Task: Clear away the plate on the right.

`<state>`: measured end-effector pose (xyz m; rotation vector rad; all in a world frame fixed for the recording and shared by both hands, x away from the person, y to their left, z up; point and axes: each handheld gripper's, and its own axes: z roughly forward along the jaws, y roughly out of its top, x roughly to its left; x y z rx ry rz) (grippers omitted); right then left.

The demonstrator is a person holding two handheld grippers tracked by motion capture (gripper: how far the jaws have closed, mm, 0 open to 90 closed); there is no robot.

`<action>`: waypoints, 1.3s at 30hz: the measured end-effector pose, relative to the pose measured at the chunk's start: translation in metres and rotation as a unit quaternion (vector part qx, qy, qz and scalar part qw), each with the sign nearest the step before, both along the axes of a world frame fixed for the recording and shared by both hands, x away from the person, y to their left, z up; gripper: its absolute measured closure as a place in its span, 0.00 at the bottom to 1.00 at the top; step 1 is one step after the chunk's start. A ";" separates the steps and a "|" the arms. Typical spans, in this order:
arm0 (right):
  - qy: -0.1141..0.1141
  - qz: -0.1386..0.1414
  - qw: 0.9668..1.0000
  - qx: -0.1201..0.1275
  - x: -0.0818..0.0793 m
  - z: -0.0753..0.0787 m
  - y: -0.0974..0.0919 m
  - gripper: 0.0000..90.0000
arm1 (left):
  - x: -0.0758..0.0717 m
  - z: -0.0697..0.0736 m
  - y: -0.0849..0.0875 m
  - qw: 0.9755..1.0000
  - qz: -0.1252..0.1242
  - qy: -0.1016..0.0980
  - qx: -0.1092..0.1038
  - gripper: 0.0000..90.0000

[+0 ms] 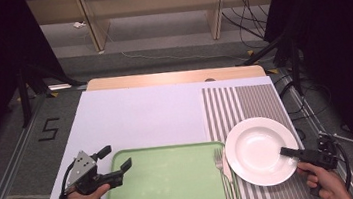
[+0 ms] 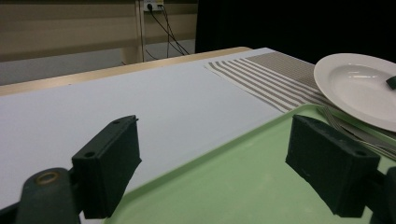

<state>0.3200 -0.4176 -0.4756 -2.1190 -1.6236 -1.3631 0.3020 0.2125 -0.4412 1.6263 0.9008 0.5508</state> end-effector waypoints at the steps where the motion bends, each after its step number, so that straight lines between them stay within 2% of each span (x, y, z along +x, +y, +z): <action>1: 0.000 -0.007 1.000 0.005 0.000 0.001 0.000 0.92 | 0.000 0.000 0.000 1.000 0.000 0.000 0.000 0.18; 3: 0.002 -0.019 1.000 0.004 0.000 0.003 0.001 0.92 | 0.000 0.000 0.000 1.000 0.000 0.000 0.001 0.18; 8: -0.015 -0.019 1.000 0.017 0.000 0.009 -0.001 0.92 | 0.000 0.000 0.000 1.000 0.000 -0.001 0.001 0.18; 10: -0.023 -0.018 0.999 0.013 0.001 0.010 -0.001 0.92 | 0.000 0.000 0.000 1.000 0.004 0.001 0.002 0.18; 14: -0.024 -0.026 0.999 0.022 0.003 0.015 0.002 0.92 | 0.000 -0.001 0.002 1.000 0.011 0.003 0.002 0.18; 16: -0.024 -0.023 0.999 0.016 0.005 0.015 0.004 0.92 | 0.000 -0.001 0.002 1.000 0.011 0.003 0.001 0.18; 20: -0.024 -0.010 1.000 0.003 0.007 0.018 0.010 0.92 | 0.000 -0.001 0.002 1.000 0.011 0.003 0.001 0.18; 21: -0.016 -0.010 1.000 0.014 0.008 0.020 0.013 0.92 | 0.000 -0.001 0.002 1.000 0.012 0.003 0.001 0.18; 25: -0.021 -0.001 1.000 0.011 0.012 0.023 0.023 0.92 | 0.000 0.000 0.002 1.000 0.011 0.002 0.002 0.18; 26: -0.016 -0.001 1.000 0.021 0.013 0.025 0.027 0.92 | 0.000 0.000 0.002 1.000 0.011 0.002 0.002 0.18; 30: -0.019 0.013 0.999 0.028 0.019 0.030 0.041 0.92 | 0.001 -0.001 0.002 1.000 0.009 0.000 -0.001 0.18; 34: -0.026 0.030 0.999 0.027 0.025 0.034 0.055 0.92 | 0.001 -0.001 0.002 1.000 0.008 0.000 -0.001 0.18; 36: -0.024 0.039 0.998 0.035 0.027 0.035 0.064 0.92 | 0.000 0.000 0.003 1.000 0.010 0.001 0.002 0.18; 38: -0.034 0.051 0.998 0.025 0.030 0.035 0.071 0.92 | 0.000 0.000 0.003 1.000 0.010 0.001 0.002 0.18; 39: -0.029 0.058 0.997 0.029 0.031 0.036 0.075 0.92 | 0.000 0.000 0.003 1.000 0.010 0.001 0.002 0.18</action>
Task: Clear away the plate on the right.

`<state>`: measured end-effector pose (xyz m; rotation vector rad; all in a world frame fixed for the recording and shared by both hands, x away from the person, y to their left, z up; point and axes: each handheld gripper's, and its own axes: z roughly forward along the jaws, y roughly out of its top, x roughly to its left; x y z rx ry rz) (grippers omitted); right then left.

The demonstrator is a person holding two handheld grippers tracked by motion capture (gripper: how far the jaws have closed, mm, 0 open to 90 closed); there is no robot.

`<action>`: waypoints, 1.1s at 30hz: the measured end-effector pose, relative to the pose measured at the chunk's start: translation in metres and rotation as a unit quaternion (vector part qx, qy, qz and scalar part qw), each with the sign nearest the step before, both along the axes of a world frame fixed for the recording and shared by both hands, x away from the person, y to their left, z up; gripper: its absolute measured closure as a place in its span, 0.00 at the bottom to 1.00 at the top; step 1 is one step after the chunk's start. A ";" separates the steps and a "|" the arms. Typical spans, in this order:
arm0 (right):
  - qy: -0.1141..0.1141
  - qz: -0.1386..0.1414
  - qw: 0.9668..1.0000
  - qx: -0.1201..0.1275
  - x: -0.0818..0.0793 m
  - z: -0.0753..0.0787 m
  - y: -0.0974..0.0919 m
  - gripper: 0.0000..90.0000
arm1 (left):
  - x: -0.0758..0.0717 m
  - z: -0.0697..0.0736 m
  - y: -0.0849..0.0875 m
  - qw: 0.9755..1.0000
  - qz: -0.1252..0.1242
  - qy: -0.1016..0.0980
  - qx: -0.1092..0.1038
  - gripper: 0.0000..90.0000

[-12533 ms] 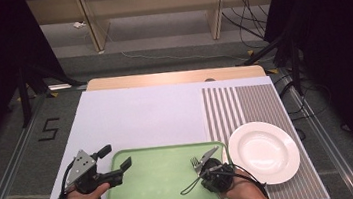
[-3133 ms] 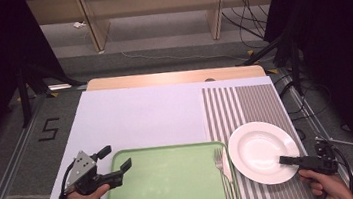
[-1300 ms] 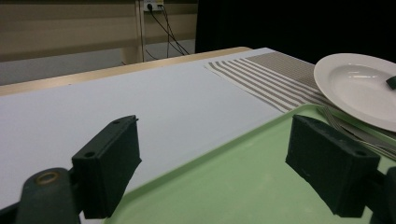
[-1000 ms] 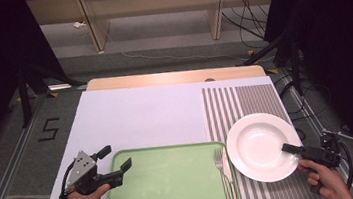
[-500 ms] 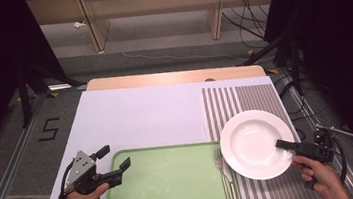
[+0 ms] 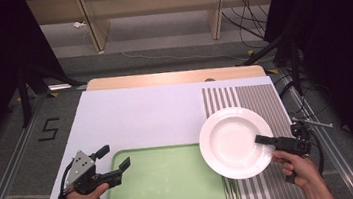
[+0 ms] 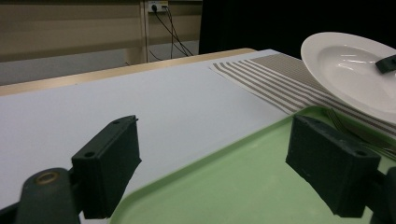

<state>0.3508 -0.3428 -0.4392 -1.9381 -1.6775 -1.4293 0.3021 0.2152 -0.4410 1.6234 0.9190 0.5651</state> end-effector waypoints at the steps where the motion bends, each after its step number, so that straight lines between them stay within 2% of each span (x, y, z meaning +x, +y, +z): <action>1: -0.015 0.004 1.000 -0.011 0.002 -0.002 0.003 0.92 | 0.000 0.000 0.000 1.000 0.000 0.000 0.001 0.18; 2: -0.018 0.011 1.000 -0.014 0.003 -0.002 0.006 0.92 | 0.000 0.000 0.000 1.000 0.000 0.000 0.001 0.18; 4: -0.008 0.019 1.000 -0.008 0.003 -0.001 0.013 0.92 | 0.000 0.000 0.000 1.000 0.000 0.000 0.000 0.18; 6: -0.020 0.031 0.999 -0.015 0.005 -0.002 0.019 0.92 | 0.000 0.000 0.000 1.000 0.000 0.000 0.001 0.18; 10: -0.022 0.053 0.998 -0.019 0.008 -0.001 0.034 0.92 | 0.000 0.000 0.000 1.000 -0.001 0.000 0.001 0.18; 15: -0.012 0.087 0.996 -0.020 0.012 -0.003 0.056 0.92 | 0.000 0.000 0.000 1.000 -0.001 0.000 0.000 0.18; 18: 0.001 0.110 0.994 -0.028 0.015 -0.005 0.072 0.92 | 0.000 0.000 0.000 1.000 -0.001 0.000 0.001 0.18; 19: -0.003 0.116 0.993 -0.034 0.016 -0.007 0.077 0.92 | 0.000 0.000 0.000 1.000 -0.001 0.000 0.000 0.18; 23: 0.009 0.141 0.990 -0.028 0.018 -0.008 0.098 0.92 | 0.000 0.000 0.000 1.000 -0.001 0.000 0.000 0.18; 26: 0.005 0.158 0.987 -0.029 0.019 -0.010 0.111 0.92 | 0.000 0.000 0.000 1.000 -0.001 -0.001 -0.001 0.18; 27: 0.033 0.165 0.985 -0.023 0.018 -0.007 0.116 0.92 | 0.000 0.000 0.000 1.000 -0.001 -0.001 -0.001 0.18; 33: 0.038 0.193 0.980 -0.026 0.019 -0.011 0.138 0.92 | 0.000 0.000 0.000 1.000 -0.003 -0.001 -0.001 0.18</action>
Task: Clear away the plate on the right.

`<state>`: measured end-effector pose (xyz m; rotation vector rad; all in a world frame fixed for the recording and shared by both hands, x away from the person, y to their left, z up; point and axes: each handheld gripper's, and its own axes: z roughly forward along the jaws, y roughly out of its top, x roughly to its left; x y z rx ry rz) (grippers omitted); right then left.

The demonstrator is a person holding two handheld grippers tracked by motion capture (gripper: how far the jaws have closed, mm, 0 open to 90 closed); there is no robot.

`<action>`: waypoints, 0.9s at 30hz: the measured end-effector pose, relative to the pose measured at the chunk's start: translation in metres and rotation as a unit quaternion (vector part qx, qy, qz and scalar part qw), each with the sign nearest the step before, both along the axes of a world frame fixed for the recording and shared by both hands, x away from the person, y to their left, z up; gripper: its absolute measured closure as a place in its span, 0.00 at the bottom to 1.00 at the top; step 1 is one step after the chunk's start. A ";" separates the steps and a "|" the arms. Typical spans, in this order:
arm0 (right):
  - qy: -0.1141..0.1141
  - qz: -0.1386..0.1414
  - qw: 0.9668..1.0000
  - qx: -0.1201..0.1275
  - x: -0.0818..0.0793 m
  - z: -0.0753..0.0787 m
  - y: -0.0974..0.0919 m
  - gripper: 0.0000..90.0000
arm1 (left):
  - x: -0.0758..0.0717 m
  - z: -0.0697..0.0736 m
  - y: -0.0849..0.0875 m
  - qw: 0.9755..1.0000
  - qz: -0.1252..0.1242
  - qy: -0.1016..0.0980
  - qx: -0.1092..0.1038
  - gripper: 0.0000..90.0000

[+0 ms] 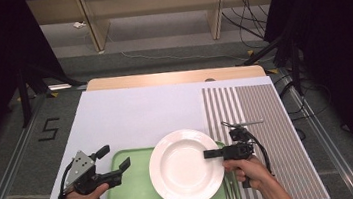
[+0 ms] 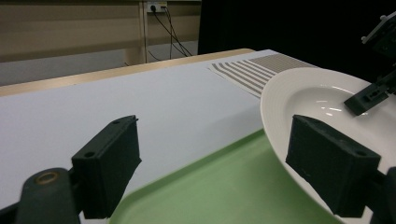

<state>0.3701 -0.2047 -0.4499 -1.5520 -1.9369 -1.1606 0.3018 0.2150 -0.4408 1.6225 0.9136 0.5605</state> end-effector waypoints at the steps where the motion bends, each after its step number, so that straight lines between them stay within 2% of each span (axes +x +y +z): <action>1: -0.002 0.006 1.000 0.002 0.000 -0.001 0.003 0.92 | 0.000 0.000 0.000 1.000 0.000 0.000 0.000 0.18; 10: 0.005 0.041 0.999 -0.009 -0.002 -0.007 0.029 0.92 | 0.000 0.000 0.000 1.000 -0.001 -0.001 0.000 0.18; 14: 0.006 0.049 0.999 -0.007 -0.002 -0.009 0.035 0.92 | 0.000 0.000 0.000 1.000 -0.002 0.000 0.000 0.18; 27: 0.015 0.066 0.997 -0.023 -0.002 -0.017 0.051 0.92 | 0.000 0.000 -0.001 1.000 -0.004 -0.001 0.001 0.18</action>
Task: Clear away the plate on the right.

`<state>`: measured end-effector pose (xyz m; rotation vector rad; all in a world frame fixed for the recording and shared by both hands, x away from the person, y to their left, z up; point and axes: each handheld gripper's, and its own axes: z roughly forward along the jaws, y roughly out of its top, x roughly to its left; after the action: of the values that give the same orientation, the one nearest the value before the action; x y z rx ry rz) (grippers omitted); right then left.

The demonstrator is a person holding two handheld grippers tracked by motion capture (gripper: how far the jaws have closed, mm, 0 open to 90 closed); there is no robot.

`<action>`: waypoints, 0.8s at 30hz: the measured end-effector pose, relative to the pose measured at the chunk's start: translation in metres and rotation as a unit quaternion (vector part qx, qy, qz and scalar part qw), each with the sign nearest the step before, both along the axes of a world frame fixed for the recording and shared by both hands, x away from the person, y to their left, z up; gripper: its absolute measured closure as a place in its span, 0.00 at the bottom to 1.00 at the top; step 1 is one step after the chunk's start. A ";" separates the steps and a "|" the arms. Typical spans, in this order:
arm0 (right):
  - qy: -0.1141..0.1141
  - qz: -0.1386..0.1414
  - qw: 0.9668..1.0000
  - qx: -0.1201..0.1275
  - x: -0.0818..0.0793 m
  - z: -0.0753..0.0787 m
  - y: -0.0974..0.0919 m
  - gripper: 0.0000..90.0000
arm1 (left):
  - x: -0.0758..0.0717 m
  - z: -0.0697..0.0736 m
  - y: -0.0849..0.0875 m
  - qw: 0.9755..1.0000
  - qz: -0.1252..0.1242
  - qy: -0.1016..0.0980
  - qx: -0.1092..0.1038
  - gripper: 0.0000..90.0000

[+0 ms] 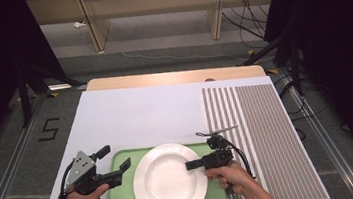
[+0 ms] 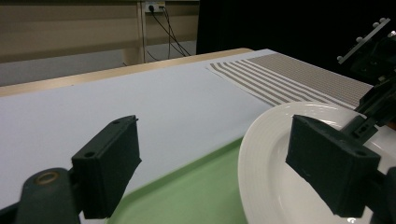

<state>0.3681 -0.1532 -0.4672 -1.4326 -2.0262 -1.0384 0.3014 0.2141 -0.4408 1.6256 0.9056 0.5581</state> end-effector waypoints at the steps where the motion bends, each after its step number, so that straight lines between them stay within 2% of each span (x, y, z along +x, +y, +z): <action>1: 0.003 0.003 1.000 0.004 0.000 -0.001 0.000 0.92 | 0.000 0.000 0.000 1.000 0.000 0.000 0.000 0.18; 2: 0.002 -0.001 1.000 -0.003 0.000 -0.001 0.000 0.92 | 0.000 0.000 0.000 1.000 -0.001 0.000 0.000 0.18; 9: 0.010 -0.001 1.000 -0.004 0.002 -0.004 -0.001 0.92 | 0.000 0.000 0.000 1.000 -0.002 0.000 0.000 0.18; 18: 0.018 0.008 1.000 0.006 0.004 -0.007 -0.003 0.91 | 0.000 0.000 -0.001 1.000 -0.001 0.001 0.001 0.18; 22: 0.025 0.009 1.000 0.000 0.005 -0.009 -0.004 0.90 | 0.000 0.000 -0.001 1.000 -0.002 0.001 0.001 0.18; 24: 0.018 0.008 1.000 -0.007 0.004 -0.009 -0.004 0.89 | 0.000 0.000 -0.001 1.000 -0.001 0.001 0.001 0.18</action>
<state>0.3723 -0.1570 -0.4759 -1.4298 -2.0205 -0.9865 0.3011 0.2136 -0.4410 1.6295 0.9047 0.5551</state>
